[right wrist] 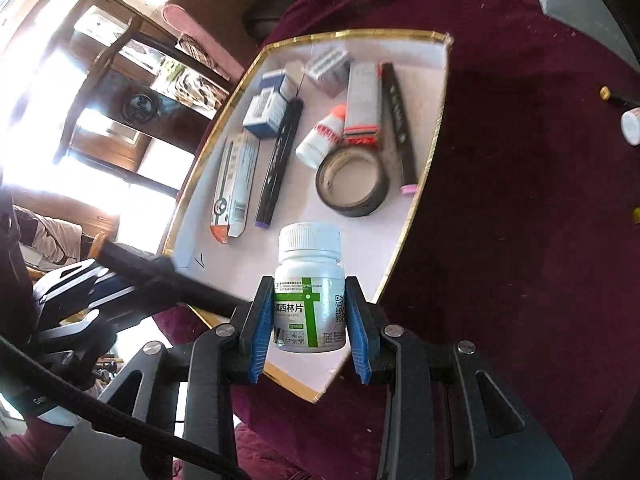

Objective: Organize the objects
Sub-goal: 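Carry the marker and bottle into the tray and open both grippers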

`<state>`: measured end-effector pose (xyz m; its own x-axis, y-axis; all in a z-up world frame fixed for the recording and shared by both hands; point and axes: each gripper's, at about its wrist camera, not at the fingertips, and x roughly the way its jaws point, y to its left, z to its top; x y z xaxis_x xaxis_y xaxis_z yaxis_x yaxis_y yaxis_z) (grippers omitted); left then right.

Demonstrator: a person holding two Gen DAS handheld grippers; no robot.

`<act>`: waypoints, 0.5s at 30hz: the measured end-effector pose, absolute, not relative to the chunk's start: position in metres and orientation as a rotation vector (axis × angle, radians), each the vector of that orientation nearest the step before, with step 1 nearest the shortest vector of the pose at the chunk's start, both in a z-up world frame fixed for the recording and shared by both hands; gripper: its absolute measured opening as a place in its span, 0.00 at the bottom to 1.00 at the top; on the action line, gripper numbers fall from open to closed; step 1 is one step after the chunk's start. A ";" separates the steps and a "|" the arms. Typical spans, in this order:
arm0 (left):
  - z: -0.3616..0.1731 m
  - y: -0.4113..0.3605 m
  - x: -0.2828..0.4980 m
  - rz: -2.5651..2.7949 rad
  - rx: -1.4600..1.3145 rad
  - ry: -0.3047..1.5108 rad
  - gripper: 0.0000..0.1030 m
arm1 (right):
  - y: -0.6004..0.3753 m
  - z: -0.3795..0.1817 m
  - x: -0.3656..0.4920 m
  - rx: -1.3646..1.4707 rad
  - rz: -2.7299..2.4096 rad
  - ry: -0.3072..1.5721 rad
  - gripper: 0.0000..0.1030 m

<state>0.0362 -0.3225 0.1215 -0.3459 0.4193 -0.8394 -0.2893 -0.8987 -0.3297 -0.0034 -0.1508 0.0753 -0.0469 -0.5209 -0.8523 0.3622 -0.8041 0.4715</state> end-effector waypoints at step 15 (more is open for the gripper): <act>0.062 -0.316 -0.022 2.150 -1.569 -0.223 0.11 | -0.172 0.052 -0.011 1.722 -1.957 -0.109 0.31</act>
<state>-0.0222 -0.3156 0.0622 -0.2388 0.4578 -0.8564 -0.2726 -0.8780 -0.3933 -0.0107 -0.1723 0.0517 -0.0505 -0.4321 -0.9004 0.3292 -0.8584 0.3935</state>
